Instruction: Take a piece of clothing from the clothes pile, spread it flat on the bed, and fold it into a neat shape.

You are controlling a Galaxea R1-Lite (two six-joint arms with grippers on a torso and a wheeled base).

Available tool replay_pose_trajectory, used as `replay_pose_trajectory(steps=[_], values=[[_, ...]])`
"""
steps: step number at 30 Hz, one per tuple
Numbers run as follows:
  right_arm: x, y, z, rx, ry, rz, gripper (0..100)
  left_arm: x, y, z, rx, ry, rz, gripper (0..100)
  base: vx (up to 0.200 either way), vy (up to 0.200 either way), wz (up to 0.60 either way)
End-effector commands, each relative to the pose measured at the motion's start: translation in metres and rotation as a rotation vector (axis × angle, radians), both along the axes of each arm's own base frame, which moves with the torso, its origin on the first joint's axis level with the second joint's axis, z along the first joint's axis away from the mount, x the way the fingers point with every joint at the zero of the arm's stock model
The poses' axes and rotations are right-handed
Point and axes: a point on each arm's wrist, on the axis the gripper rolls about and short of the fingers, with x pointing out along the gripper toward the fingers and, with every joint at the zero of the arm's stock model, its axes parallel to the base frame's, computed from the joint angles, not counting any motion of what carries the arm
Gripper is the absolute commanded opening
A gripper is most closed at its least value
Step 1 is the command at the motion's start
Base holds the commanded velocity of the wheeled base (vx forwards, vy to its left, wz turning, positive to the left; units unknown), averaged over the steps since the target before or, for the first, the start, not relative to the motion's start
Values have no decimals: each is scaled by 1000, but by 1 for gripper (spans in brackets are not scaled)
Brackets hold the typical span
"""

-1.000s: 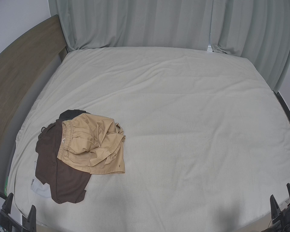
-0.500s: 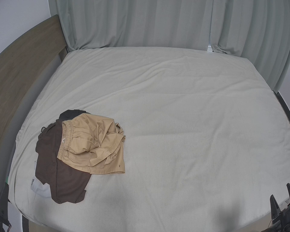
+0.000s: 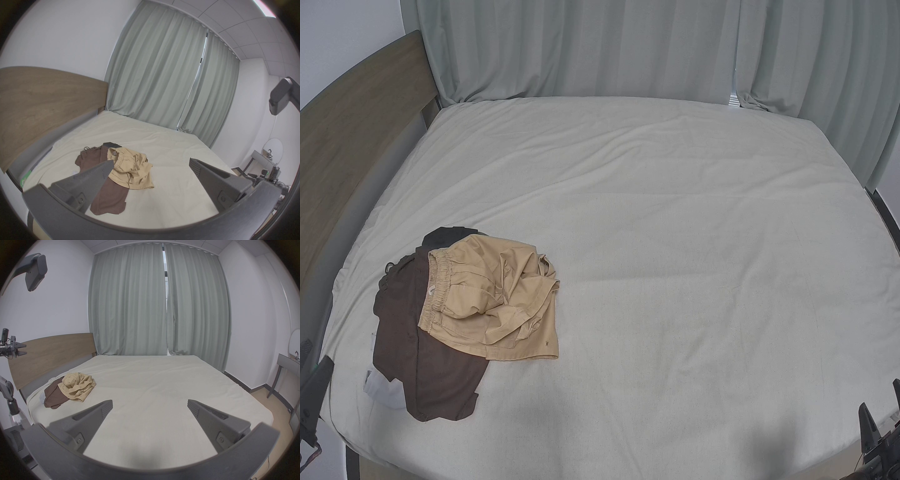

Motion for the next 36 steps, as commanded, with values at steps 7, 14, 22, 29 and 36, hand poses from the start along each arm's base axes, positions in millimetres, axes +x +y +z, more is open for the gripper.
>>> replay_pose_trajectory(steps=[7,14,22,29,36], values=[[0,0,-5,0,-1,1,100,36,-9,17,-24,149,-88,100,0,0,0],[0,0,-5,0,0,2,100,56,-15,25,-29,203,-152,100,0,0,0],[0,0,-5,0,0,2,100,84,-14,26,-49,236,-152,100,0,0,0],[0,0,-5,0,0,2,100,115,4,22,-93,264,-157,100,0,0,0],[0,0,-5,0,2,1,100,134,14,18,-121,288,-190,100,0,0,0]])
